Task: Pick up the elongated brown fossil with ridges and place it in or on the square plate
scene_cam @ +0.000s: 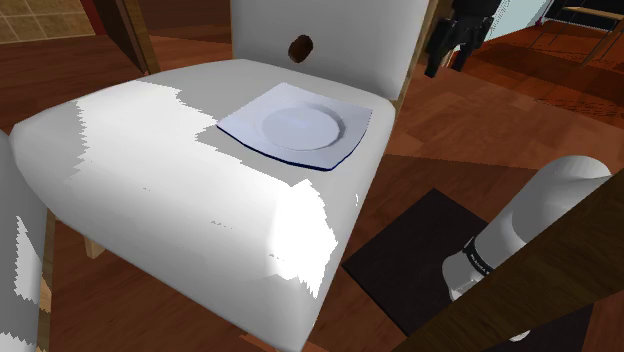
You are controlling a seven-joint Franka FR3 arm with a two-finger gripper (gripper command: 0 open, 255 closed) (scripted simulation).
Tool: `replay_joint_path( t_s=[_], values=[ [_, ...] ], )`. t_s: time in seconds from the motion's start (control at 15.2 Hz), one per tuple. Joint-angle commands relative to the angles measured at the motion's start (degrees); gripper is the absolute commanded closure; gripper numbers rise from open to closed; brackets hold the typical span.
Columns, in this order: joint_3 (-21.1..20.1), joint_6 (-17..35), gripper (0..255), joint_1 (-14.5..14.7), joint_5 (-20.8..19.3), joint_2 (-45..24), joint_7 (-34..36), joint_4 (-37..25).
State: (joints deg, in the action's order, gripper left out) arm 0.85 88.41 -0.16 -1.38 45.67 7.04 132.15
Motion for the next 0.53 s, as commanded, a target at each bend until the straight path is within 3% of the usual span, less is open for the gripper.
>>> replay_joint_path(
  t_s=[0.0, 0.46],
  values=[
    [0.00, 0.00, 0, 0.00, 0.00, 0.00, 0.00, 0.00],
    [-8.73, 5.05, 0, -2.08, 4.09, -11.48, 17.74, -7.49]
  ],
)
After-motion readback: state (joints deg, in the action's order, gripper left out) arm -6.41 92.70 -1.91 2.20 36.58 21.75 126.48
